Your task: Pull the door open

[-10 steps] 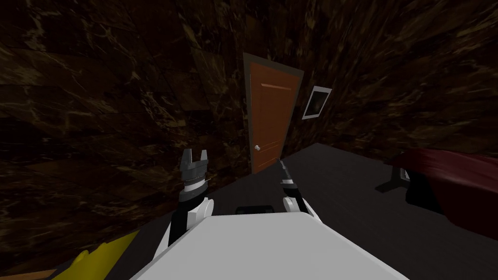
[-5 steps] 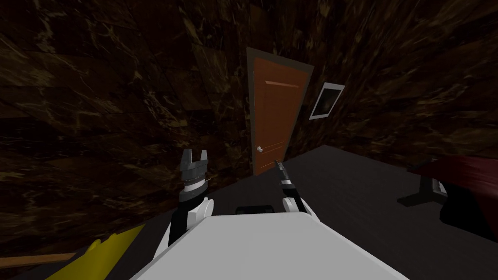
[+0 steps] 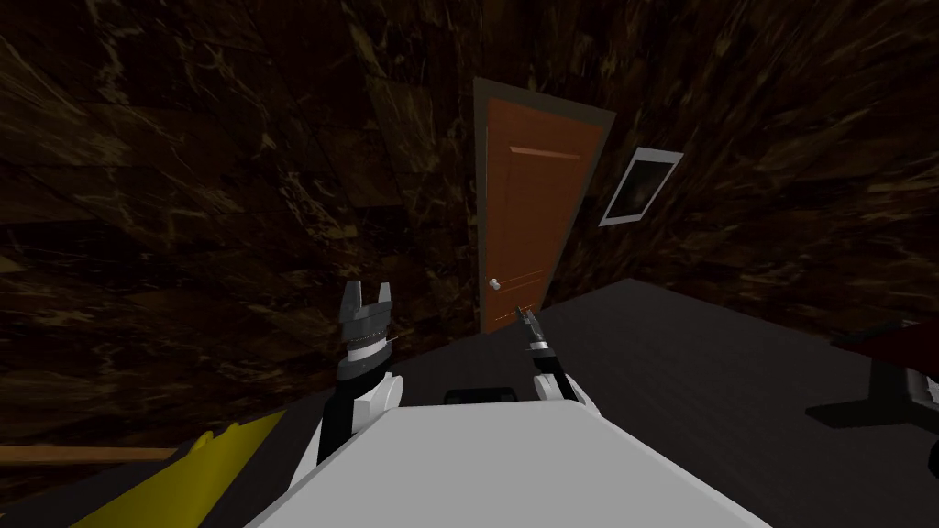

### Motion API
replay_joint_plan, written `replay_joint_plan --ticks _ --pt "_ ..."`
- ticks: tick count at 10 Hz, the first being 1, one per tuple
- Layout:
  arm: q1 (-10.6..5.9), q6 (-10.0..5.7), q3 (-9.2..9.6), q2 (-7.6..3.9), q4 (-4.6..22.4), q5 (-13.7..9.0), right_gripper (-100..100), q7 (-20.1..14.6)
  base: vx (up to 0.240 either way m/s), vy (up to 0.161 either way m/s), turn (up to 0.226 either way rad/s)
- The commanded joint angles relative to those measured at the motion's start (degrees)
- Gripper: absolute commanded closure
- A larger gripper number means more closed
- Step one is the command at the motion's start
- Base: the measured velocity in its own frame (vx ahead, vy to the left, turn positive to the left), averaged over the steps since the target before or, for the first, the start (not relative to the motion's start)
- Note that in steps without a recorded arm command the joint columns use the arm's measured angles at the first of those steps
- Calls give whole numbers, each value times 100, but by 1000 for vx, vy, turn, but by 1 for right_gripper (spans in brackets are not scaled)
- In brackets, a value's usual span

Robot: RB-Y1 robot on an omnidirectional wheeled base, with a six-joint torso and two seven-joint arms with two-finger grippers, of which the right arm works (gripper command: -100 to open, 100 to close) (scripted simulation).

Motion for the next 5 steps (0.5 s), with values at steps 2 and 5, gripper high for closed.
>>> replay_joint_plan --ticks 2,5 --pt "-88 -29 53 -30 275 -23 -100 320 79 -22 71" --pt "-267 -91 129 -123 775 -76 -100 811 75 -29 114"
